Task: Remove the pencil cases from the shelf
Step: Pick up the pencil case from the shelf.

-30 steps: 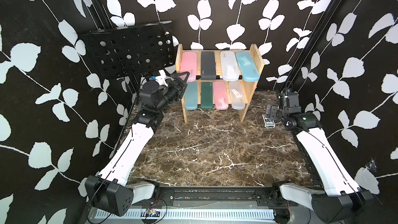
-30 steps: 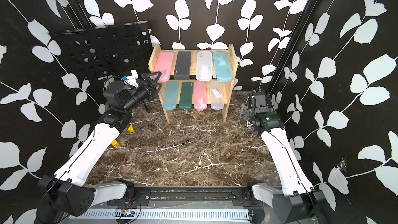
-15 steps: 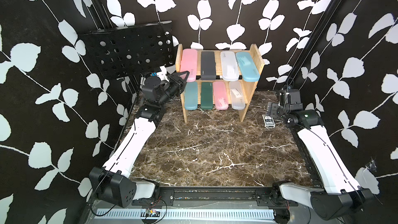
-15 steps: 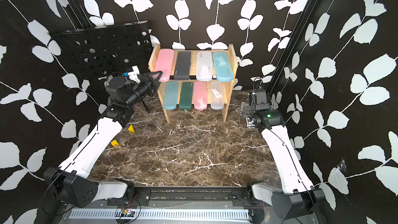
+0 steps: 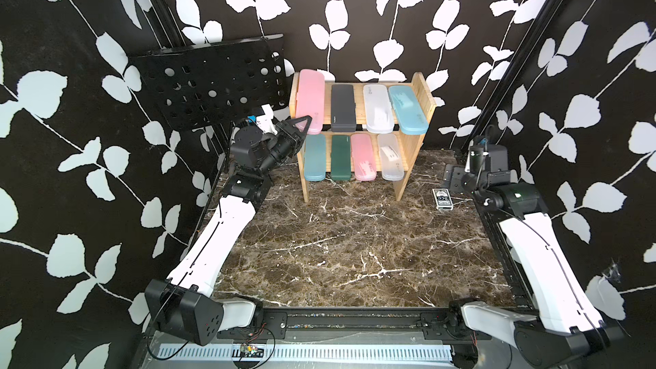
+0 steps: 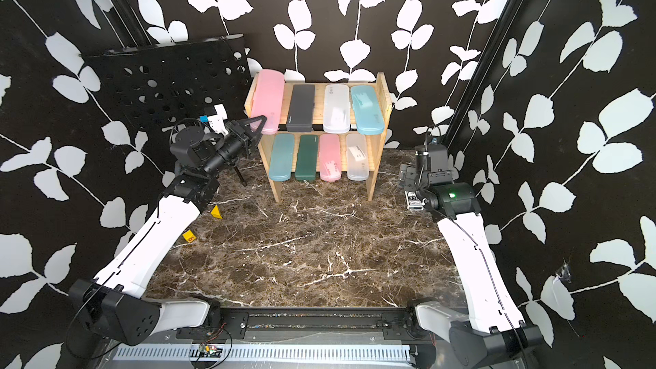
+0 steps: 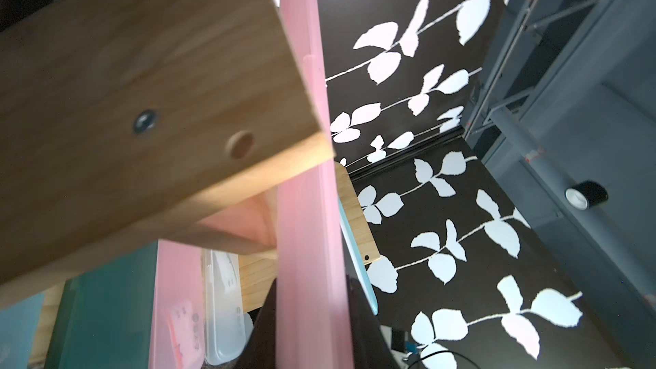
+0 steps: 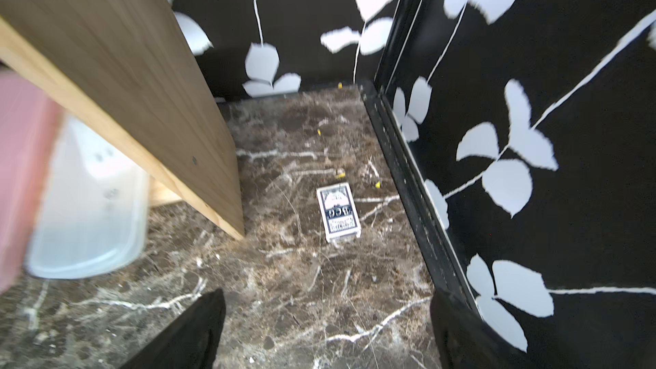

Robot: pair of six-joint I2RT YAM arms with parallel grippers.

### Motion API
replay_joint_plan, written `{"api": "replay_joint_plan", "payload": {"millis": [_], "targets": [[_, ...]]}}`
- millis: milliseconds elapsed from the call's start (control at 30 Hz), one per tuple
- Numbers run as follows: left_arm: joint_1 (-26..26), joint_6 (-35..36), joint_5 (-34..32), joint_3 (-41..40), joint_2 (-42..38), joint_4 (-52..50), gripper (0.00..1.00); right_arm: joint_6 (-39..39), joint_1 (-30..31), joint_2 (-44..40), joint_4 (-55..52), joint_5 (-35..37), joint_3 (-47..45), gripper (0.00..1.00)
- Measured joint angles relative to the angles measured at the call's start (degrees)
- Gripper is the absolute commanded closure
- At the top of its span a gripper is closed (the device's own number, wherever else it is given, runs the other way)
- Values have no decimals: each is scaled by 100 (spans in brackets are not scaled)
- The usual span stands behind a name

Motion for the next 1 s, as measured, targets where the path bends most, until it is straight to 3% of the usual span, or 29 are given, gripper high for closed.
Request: {"api": "replay_joint_plan", "payload": {"millis": [267, 467, 600, 833, 1000], "targets": [[-20, 1967, 490, 219, -269, 664, 100, 94, 774, -170, 13, -229, 1558, 5], [-645, 4236, 61, -592, -1528, 780, 100, 752, 2433, 83, 925, -874, 1967, 1], [-1180, 5525, -448, -1034, -2118, 752, 100, 1032, 3536, 955, 1631, -1139, 2662, 1], [-1316, 6540, -1086, -1281, -2361, 531, 100, 1292, 4413, 2999, 2151, -1657, 4433, 1], [-1279, 6758, -1537, -1338, -2474, 407, 100, 1447, 4599, 3703, 2203, -1884, 5248, 1]]}}
